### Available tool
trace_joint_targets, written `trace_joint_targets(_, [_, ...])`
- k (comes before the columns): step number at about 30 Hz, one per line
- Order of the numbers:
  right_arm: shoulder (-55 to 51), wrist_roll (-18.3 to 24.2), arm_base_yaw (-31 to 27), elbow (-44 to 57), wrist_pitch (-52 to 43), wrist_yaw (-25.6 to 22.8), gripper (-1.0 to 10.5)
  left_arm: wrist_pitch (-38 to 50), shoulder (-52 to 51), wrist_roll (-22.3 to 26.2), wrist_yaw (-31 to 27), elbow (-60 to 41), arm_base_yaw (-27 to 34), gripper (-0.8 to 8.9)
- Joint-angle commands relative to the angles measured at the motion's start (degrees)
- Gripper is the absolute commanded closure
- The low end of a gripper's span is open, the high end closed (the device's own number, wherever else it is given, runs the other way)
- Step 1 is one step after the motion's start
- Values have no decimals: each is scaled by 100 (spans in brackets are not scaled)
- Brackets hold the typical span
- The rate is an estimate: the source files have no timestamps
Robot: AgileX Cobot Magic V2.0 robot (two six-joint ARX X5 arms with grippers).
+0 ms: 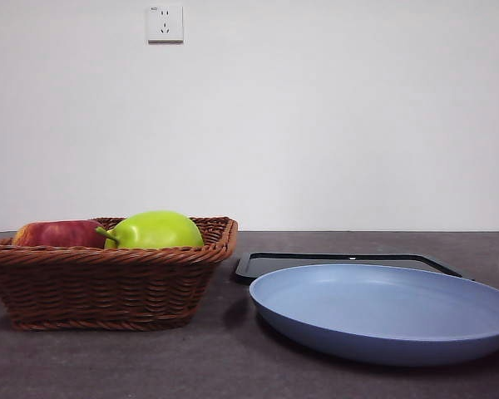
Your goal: Take the lemon from the basket,put the lemon in the plate,hand out the plate
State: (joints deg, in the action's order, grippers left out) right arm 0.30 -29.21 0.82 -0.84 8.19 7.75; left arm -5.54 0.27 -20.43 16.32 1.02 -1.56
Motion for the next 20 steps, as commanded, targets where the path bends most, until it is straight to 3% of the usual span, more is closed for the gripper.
trace_joint_targets(1, [70, -142, 0, -90, 101, 175, 944, -144, 7, -380, 20, 74, 15, 807])
trace_joint_targets(7, [656, -52, 0, -680, 634, 295, 943, -538, 616, -348, 33, 691, 15, 807])
trace_joint_targets(12, [1329, 391, 0, -1314, 798, 621, 943, -527, 1453, 31, 87, 1386, 13, 807])
trace_joint_targets(20, [2566, 1137, 0, -2511, 1410, 745, 943, -839, 3023, 588, 839, 2664, 0, 807])
